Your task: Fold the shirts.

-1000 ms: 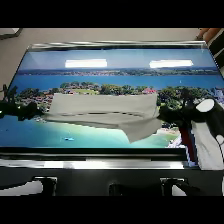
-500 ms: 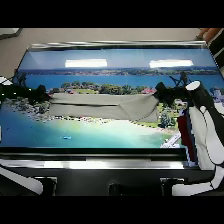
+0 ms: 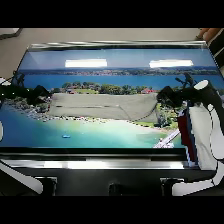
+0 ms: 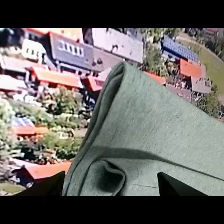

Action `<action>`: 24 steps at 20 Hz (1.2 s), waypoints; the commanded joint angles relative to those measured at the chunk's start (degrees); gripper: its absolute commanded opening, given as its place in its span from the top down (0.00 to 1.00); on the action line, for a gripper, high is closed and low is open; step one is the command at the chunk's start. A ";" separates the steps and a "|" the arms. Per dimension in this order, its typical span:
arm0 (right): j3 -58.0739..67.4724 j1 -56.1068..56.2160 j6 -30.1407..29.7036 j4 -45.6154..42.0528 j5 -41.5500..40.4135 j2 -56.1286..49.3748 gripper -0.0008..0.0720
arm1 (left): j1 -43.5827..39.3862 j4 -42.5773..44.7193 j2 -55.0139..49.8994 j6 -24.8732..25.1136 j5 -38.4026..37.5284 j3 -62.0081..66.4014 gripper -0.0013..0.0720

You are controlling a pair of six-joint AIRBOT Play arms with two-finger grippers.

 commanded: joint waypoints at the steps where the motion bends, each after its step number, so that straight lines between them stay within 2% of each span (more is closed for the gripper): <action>1: -0.90 -1.11 -1.38 -3.08 9.14 -1.97 0.01 | 1.16 -0.09 2.58 0.37 -1.95 1.03 0.01; 5: -0.94 3.37 -2.84 2.12 6.73 -6.97 0.01 | 0.13 -0.09 6.82 0.42 -3.87 1.03 0.01; 7: -0.92 5.14 -0.87 2.29 4.48 -8.68 0.02 | -0.81 -0.11 9.16 0.66 -4.02 1.03 0.01; 8: -0.94 5.70 0.83 2.36 3.87 -9.16 0.08 | -1.38 -0.11 10.21 1.27 -4.07 1.01 0.01; 9: -0.92 6.29 1.99 2.62 3.15 -9.29 0.41 | -2.08 -0.11 11.06 1.90 -4.50 1.03 0.01; 10: -0.61 6.27 2.12 3.91 3.41 -9.01 0.90 | -3.04 -0.17 11.65 2.38 -5.49 1.03 0.02; 11: -0.07 6.27 1.70 5.86 4.39 -8.26 0.91 | -4.24 -0.52 11.78 3.37 -6.73 1.01 0.12; 13: 1.64 6.29 -0.98 8.50 4.98 -4.85 0.91 | -8.46 -2.93 11.52 5.07 -7.43 -0.76 0.84; 14: 2.10 6.27 -0.92 10.08 4.98 -2.23 0.91 | -11.37 -5.14 11.30 6.40 -6.38 -2.67 0.91; 19: 2.27 8.98 2.64 11.43 9.57 11.50 0.91 | -32.44 -22.60 5.14 10.88 5.60 -13.29 0.94; 21: 2.27 10.40 4.44 11.23 12.85 16.63 0.91 | -38.42 -26.21 2.14 10.88 8.87 -13.29 0.94; 24: 2.27 10.49 8.11 10.71 15.89 24.02 0.91 | -43.10 -27.98 0.46 10.69 12.26 -13.31 0.94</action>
